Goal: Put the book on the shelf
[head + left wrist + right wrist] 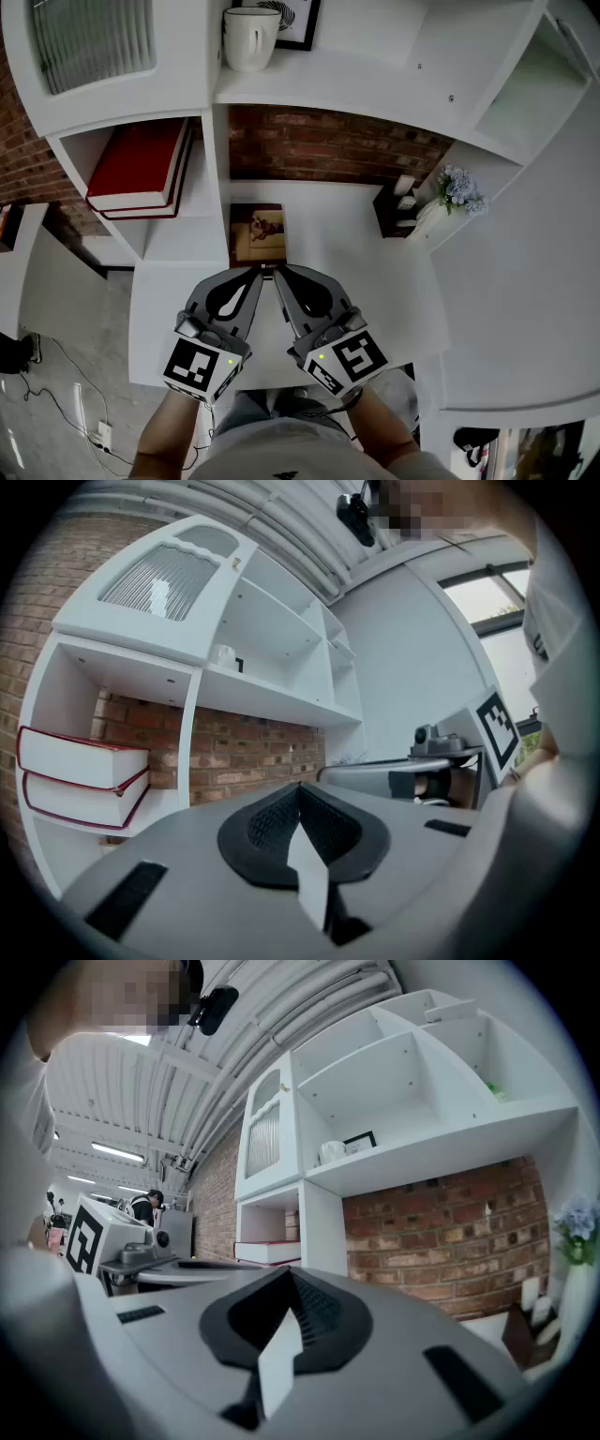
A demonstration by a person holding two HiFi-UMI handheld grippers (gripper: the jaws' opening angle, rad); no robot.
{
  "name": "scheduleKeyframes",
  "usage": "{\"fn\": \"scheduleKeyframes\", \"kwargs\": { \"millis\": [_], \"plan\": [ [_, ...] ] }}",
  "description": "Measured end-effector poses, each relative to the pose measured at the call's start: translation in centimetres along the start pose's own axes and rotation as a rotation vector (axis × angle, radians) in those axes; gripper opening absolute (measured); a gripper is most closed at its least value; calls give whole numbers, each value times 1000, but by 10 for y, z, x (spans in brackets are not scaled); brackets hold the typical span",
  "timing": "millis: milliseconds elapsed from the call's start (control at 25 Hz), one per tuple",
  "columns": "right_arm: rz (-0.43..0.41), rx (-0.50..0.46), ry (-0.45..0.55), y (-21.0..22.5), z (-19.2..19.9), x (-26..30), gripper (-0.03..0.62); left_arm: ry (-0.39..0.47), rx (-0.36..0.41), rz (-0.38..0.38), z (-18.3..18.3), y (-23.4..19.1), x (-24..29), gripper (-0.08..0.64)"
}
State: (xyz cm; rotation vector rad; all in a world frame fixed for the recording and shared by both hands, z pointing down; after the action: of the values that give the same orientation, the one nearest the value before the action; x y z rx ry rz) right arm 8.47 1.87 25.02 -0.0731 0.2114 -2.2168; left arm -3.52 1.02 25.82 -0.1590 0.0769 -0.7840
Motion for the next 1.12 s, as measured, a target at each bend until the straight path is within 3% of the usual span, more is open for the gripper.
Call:
{"fn": "scheduleKeyframes", "kwargs": {
  "millis": [1120],
  "plan": [
    [10, 39, -27, 4, 15, 25, 9, -18, -9, -20, 9, -27, 4, 12]
  ]
}}
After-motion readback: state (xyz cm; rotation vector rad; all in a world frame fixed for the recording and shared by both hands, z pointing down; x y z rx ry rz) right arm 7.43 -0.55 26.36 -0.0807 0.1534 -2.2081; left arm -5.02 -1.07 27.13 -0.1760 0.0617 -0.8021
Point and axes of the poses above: the fingertips, and each gripper's own axes: x forward along the fingers, y to its right, z out of its underside, the point moved 7 cm from there along -x, backward along the fingers, and after that the axes turned 11 degrees about -x, right-handed, at the moved point
